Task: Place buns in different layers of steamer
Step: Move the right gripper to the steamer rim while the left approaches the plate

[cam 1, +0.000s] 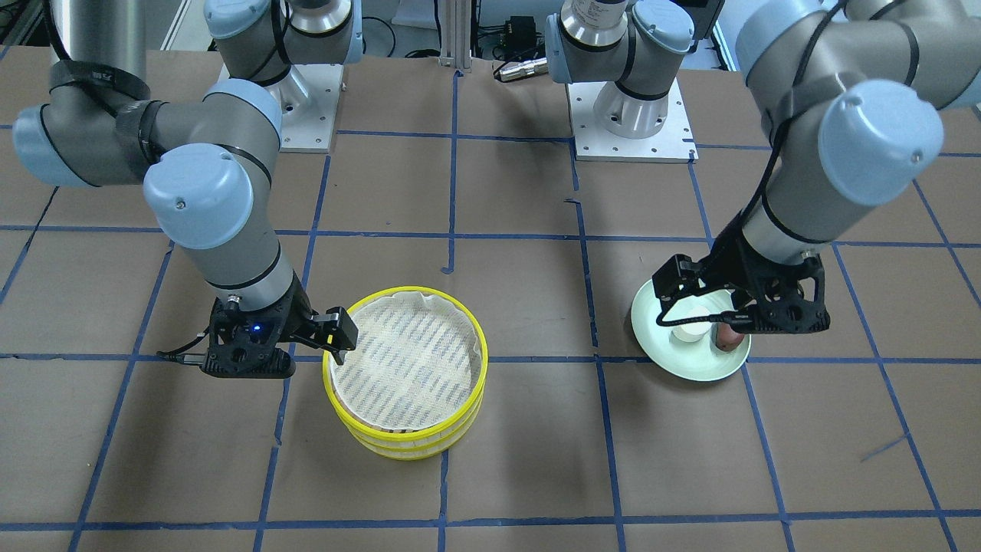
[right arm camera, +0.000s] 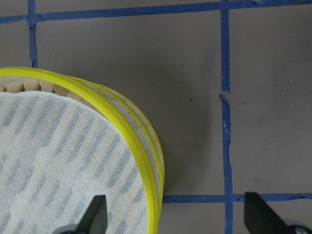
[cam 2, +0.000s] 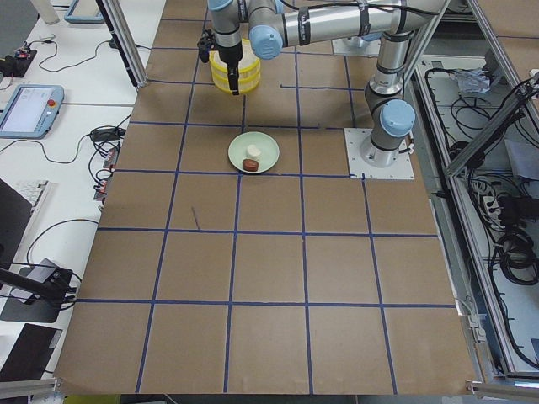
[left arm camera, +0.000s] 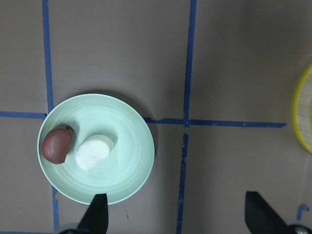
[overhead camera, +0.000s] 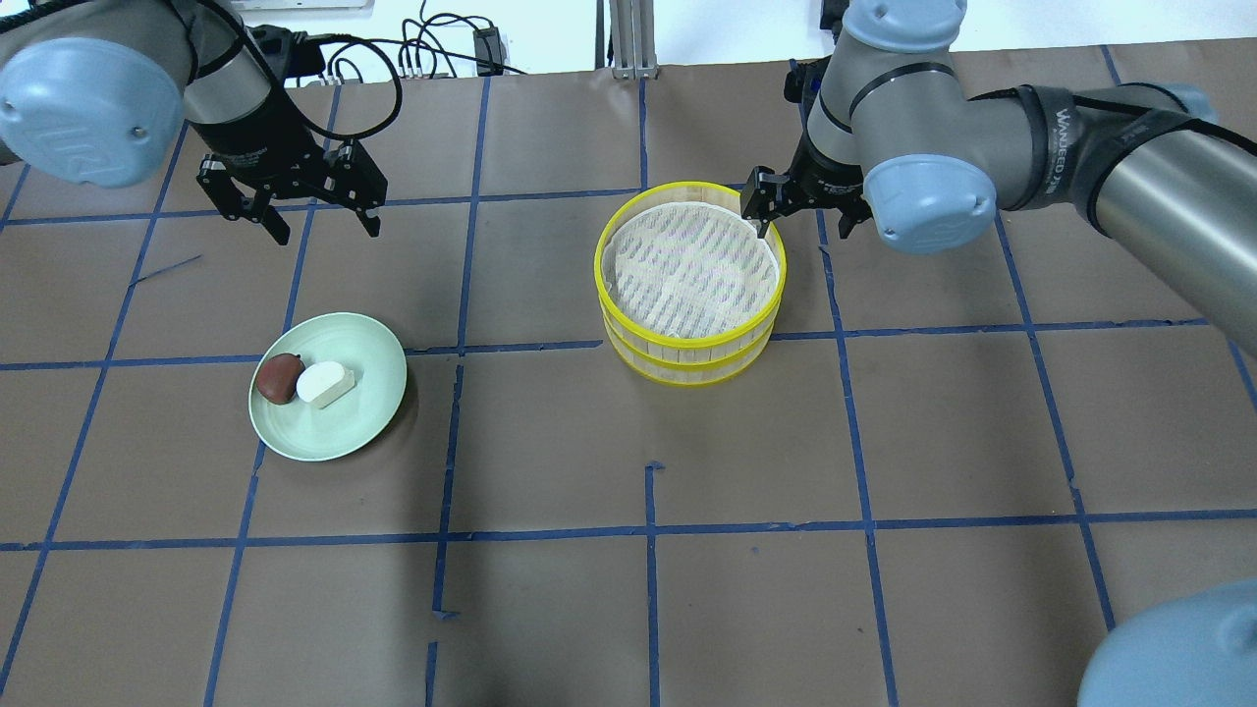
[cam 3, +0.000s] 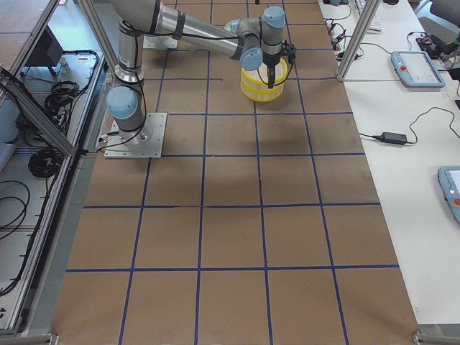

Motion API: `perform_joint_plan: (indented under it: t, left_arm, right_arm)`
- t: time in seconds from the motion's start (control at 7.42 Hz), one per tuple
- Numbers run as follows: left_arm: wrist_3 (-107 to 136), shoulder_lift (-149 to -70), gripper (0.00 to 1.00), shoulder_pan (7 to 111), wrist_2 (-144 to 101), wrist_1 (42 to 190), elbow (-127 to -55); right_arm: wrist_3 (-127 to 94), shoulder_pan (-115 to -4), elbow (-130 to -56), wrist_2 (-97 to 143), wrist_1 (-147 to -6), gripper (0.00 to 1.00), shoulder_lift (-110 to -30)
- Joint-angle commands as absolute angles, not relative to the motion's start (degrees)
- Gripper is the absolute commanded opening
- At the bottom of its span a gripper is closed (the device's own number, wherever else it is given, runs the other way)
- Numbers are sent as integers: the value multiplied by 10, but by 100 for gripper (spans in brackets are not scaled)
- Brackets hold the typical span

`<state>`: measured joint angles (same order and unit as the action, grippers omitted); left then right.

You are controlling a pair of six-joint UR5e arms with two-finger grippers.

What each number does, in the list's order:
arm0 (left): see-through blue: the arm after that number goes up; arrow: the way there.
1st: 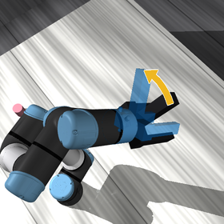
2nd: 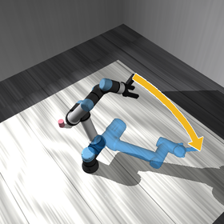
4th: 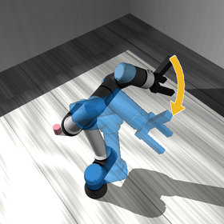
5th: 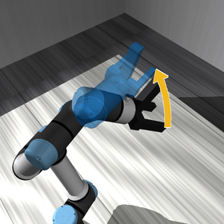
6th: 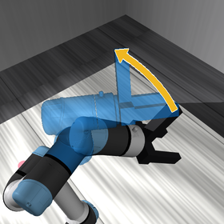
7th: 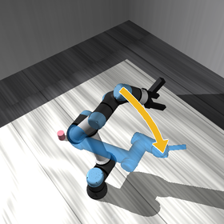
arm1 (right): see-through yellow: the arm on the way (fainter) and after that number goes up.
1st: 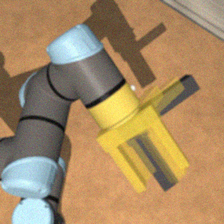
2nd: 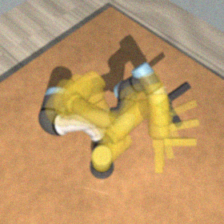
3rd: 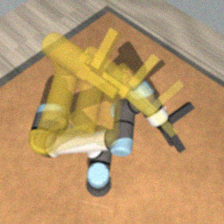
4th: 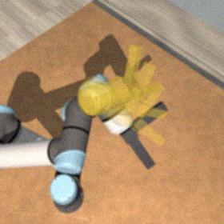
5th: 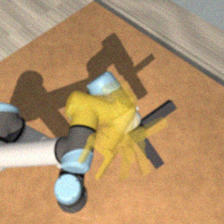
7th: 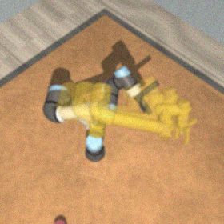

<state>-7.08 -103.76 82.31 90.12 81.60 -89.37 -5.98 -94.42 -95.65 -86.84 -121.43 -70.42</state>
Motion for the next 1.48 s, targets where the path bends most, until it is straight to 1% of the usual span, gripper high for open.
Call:
perform_joint_plan:
  t: [0.0,0.13,0.27,0.4,0.54,0.67,0.94,1.08,1.35]
  left_arm:
    - [-119,-1054,100,782,909,721,-967]
    - [-132,-1056,100,780,911,675,-1002]
    - [-134,-1059,100,780,912,661,-1020]
    - [-135,-1059,100,780,912,661,-1022]
    - [-136,-1058,100,780,913,661,-1022]
    - [-136,-1058,100,780,914,661,-1022]
    - [-135,-1057,100,780,913,661,-1022]
    - [-135,-1057,100,780,913,661,-1022]
    - [-135,-1057,100,780,913,661,-1022]
  right_arm:
    - [-60,-960,-964,-868,-1224,99,-694]
    - [-59,-961,-971,-868,-1231,94,-693]
    - [-59,-961,-973,-867,-1237,92,-693]
    - [-59,-961,-976,-867,-1237,87,-692]
    - [-60,-962,-976,-867,-1237,62,-693]
    - [-61,-967,-977,-867,-1237,44,-692]
    - [-55,-967,-987,-869,-1236,20,-692]
    - [-56,-968,-990,-869,-1237,9,-691]
    - [-51,-967,-984,-876,-1239,8,-693]
